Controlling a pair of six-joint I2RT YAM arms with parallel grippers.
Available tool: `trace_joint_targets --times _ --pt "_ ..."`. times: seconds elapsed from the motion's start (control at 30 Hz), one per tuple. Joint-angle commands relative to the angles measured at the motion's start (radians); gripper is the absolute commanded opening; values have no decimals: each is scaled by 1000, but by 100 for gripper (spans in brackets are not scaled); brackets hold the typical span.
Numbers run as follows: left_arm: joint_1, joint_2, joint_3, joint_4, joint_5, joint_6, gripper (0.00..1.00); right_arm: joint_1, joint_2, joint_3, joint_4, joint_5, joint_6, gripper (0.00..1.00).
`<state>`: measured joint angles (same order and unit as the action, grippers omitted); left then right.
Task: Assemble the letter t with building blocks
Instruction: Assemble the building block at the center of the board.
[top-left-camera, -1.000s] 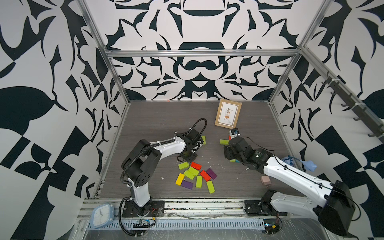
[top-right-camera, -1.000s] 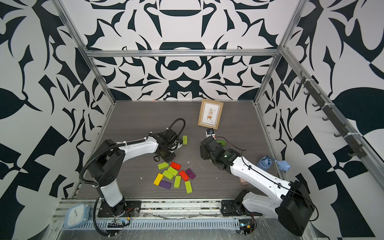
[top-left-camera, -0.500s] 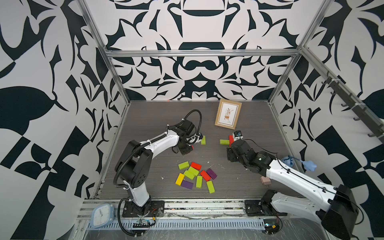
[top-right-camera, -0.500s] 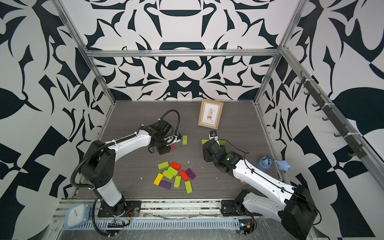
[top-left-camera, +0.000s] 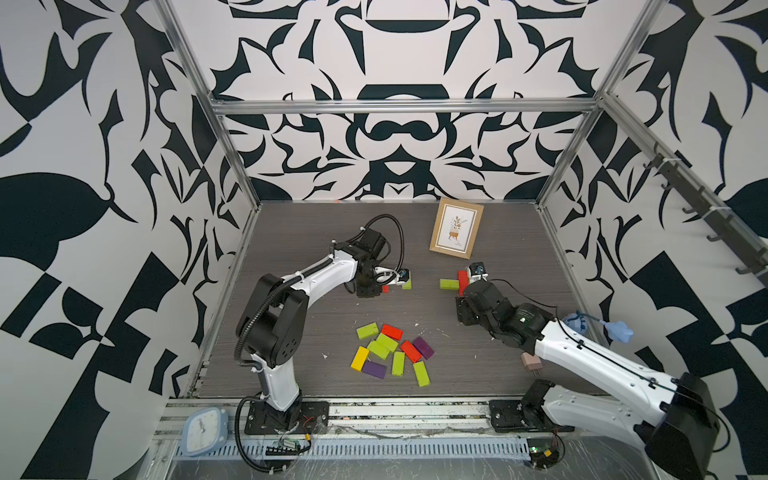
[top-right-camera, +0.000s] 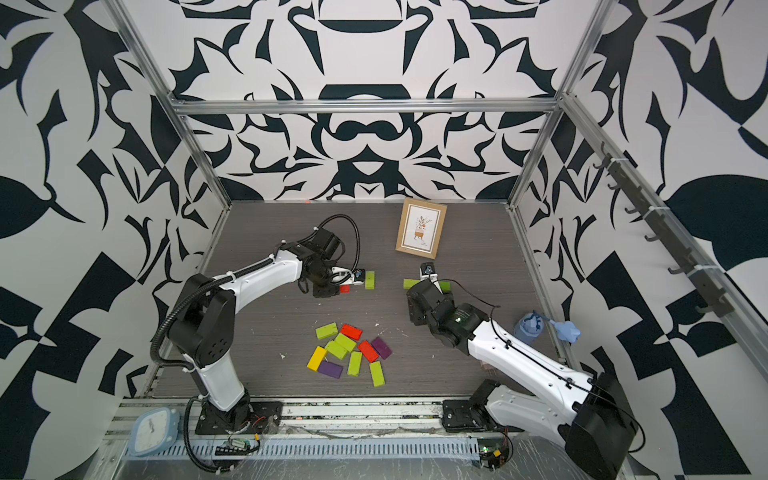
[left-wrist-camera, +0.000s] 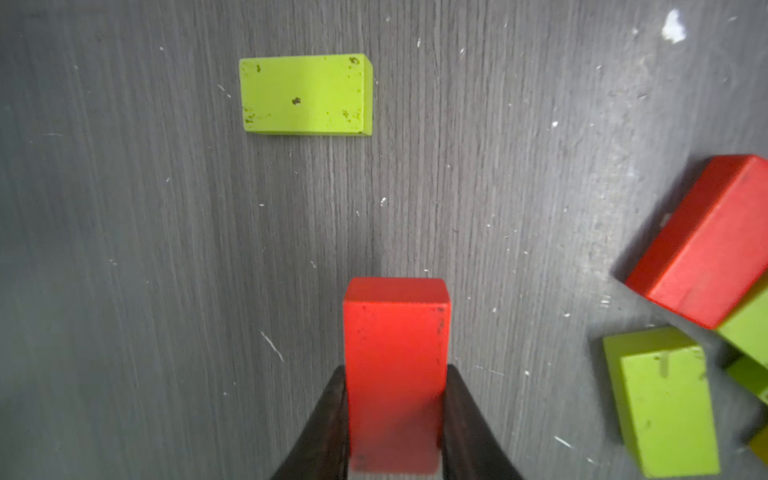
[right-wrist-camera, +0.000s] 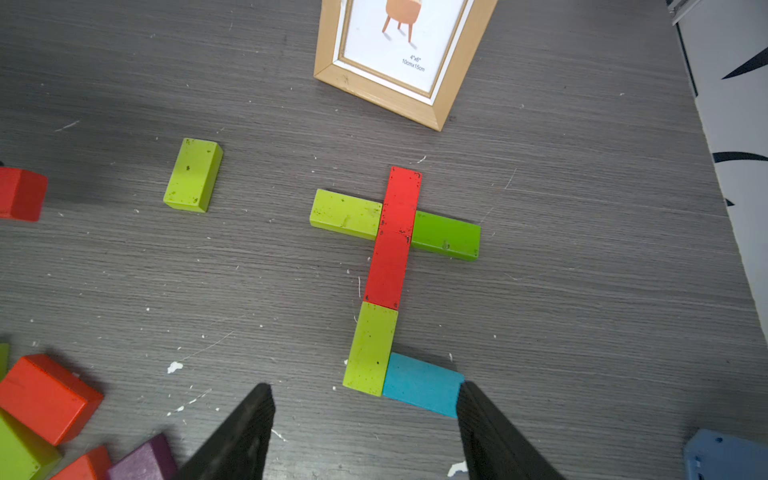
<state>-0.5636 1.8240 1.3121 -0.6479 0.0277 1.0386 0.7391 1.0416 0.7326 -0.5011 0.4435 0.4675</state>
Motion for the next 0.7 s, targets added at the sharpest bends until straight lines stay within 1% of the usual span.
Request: trace_joint_targets --times 0.0,0.1,0.17,0.4,0.57,0.67 --pt "13 47 41 -20 36 107 10 -2 -32 5 -23 37 -11 73" --pt "13 66 34 23 37 147 11 -1 -44 3 -38 37 -22 74" --pt "13 87 56 8 42 158 10 -2 -50 4 -48 40 -27 74" --pt "14 186 165 -44 36 141 10 -1 -91 -14 -72 47 -26 75" --pt "12 230 204 -65 46 123 11 -1 -125 -34 -88 54 -23 75" --pt "9 248 218 -73 53 108 13 -1 -136 -42 -92 52 -21 75"
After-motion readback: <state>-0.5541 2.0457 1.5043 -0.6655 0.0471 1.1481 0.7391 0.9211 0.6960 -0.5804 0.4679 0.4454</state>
